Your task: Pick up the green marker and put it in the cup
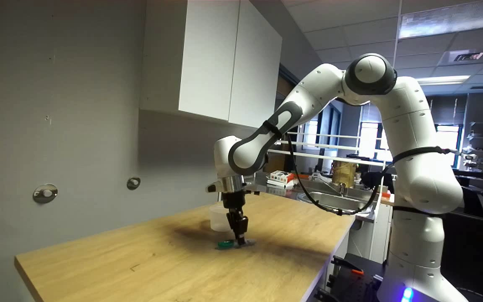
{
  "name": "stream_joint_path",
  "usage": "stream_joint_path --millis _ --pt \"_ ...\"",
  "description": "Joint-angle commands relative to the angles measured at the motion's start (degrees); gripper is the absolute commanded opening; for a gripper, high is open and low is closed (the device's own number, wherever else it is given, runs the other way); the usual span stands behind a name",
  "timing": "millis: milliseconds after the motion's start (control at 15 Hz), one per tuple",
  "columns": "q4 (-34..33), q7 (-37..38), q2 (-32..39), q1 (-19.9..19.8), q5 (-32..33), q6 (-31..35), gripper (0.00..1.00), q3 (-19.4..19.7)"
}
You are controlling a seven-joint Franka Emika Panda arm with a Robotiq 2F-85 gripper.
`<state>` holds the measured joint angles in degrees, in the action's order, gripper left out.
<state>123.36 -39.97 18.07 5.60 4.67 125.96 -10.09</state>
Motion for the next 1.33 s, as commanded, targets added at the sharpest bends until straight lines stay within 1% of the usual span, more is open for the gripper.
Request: stream_joint_path --millis 0,133,400,533,667,800,1000,1133,1267 --pt "1.94 3.93 -6.02 -0.01 -1.31 -1.42 0.07 -0.46" --pt "2.57 8.48 -9.06 0.78 -0.71 -2.18 0.07 -0.17" --pt "3.48 18.64 -16.69 2.26 -0.74 -7.89 0.07 -0.28" --pt "3.83 23.45 -20.79 2.89 -1.13 -9.16 0.06 -0.14" --pt "3.72 28.75 -24.4 3.23 -0.92 -9.02 0.06 0.09" --pt "2.4 33.62 -26.54 3.03 -0.4 -8.94 0.06 0.33" --pt "-1.26 40.95 -26.29 1.78 1.92 -7.78 0.06 0.79" --pt "-4.5 46.25 -24.42 0.72 3.14 -7.55 0.05 1.05" --pt "-9.16 50.7 -20.84 -0.25 4.31 -7.2 0.06 1.36"
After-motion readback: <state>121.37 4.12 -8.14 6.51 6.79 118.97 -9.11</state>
